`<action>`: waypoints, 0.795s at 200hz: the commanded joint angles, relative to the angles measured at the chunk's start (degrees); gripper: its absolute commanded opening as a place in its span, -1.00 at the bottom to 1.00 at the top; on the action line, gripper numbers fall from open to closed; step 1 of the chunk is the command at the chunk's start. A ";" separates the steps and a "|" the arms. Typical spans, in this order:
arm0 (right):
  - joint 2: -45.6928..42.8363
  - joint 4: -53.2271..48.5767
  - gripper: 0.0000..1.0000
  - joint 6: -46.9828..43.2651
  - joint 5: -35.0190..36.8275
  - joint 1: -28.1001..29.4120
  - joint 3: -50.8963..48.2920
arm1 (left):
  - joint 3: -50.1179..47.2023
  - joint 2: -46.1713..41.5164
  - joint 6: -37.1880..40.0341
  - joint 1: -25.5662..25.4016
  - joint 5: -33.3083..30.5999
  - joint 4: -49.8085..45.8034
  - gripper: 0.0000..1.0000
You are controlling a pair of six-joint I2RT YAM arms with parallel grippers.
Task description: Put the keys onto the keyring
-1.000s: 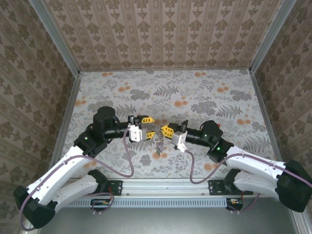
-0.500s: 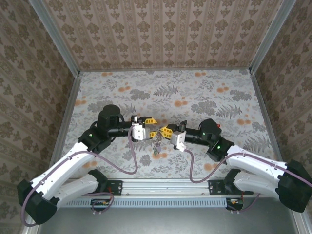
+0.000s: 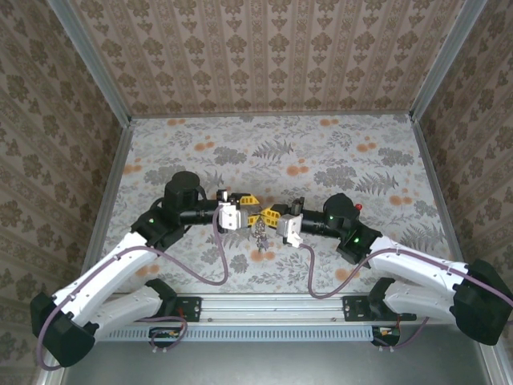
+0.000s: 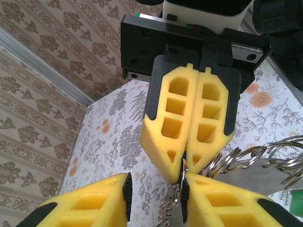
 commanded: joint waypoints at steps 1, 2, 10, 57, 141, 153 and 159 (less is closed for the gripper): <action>-0.21 4.93 -1.00 1.30 -1.12 0.75 1.73 | 0.78 0.69 1.66 -0.76 0.10 0.62 -0.30; -0.22 4.91 -1.00 1.28 -1.12 0.73 1.73 | 0.76 0.70 1.69 -0.77 0.06 0.62 -0.30; -0.30 4.76 -1.00 1.26 -1.25 0.81 1.73 | 0.71 0.73 1.87 -0.82 -0.15 0.54 -0.30; -0.14 4.71 -1.00 1.75 -1.12 0.82 1.75 | 1.12 1.52 2.41 -1.02 -0.01 0.45 -0.47; -1.62 -0.88 -0.43 3.38 0.69 -0.19 1.82 | 1.43 0.76 0.86 -1.01 -2.40 0.25 -1.00; -3.16 -3.94 -0.39 2.47 0.58 -0.72 1.50 | 1.76 0.93 -0.96 -0.21 -2.36 0.19 -1.00; -4.04 -5.20 -0.39 2.04 0.95 -0.92 1.18 | 1.92 1.03 -1.81 0.06 -2.42 0.11 -1.00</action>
